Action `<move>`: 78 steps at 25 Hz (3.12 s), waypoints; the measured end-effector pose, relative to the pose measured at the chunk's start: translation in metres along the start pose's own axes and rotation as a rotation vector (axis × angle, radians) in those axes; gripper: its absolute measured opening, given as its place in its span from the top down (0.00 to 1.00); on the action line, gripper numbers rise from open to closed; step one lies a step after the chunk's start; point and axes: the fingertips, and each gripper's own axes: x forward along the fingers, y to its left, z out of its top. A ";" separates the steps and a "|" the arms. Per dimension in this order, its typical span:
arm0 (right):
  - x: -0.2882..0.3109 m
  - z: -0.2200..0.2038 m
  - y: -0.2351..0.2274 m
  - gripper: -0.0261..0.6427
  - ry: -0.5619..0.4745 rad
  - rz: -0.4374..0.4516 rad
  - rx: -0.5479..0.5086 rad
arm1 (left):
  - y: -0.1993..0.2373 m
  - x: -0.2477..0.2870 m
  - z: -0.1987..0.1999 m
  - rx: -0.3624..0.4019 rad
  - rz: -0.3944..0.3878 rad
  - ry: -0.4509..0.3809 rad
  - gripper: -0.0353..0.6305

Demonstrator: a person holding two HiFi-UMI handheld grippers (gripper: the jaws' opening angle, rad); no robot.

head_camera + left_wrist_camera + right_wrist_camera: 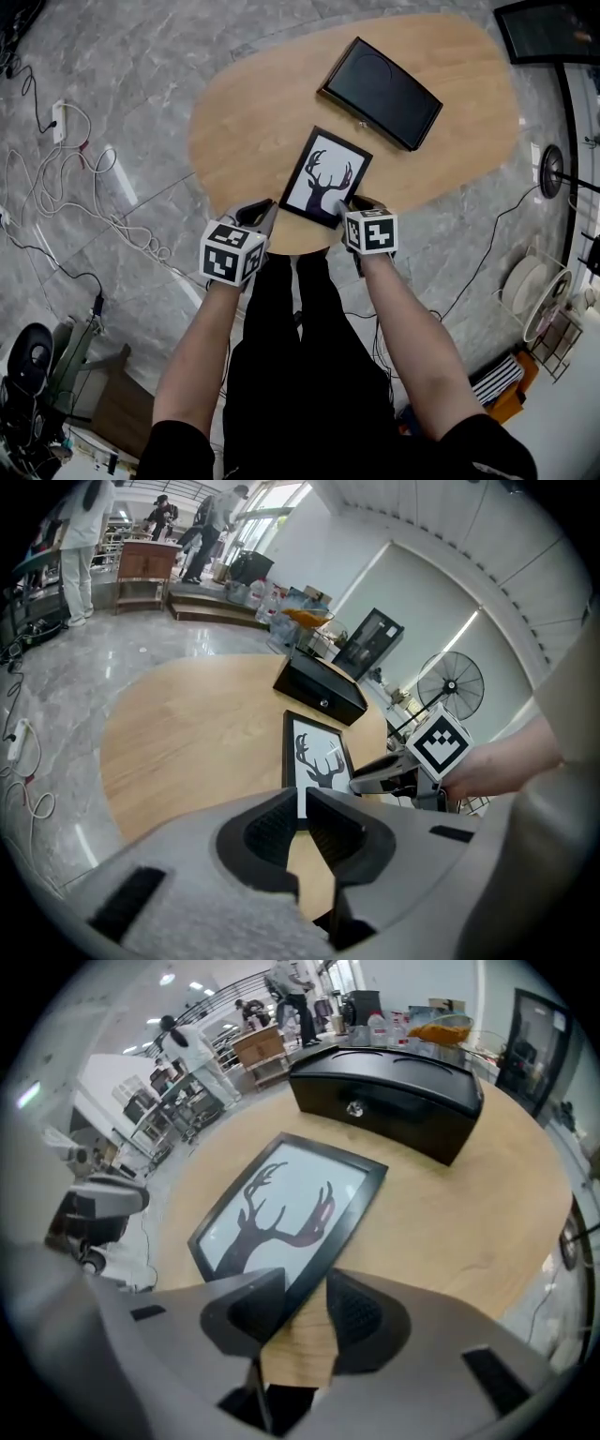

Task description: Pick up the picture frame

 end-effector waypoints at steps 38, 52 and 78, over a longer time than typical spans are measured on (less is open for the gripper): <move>-0.007 -0.004 -0.034 0.86 0.057 -0.059 -0.063 | -0.044 -0.017 -0.004 0.010 -0.011 0.000 0.93; -0.045 0.012 -0.014 0.85 0.000 0.002 -0.034 | -0.057 -0.063 0.027 -0.002 0.013 -0.068 0.93; -0.132 0.072 0.027 0.85 -0.212 0.152 0.042 | -0.074 -0.090 0.064 -0.049 -0.040 -0.094 0.84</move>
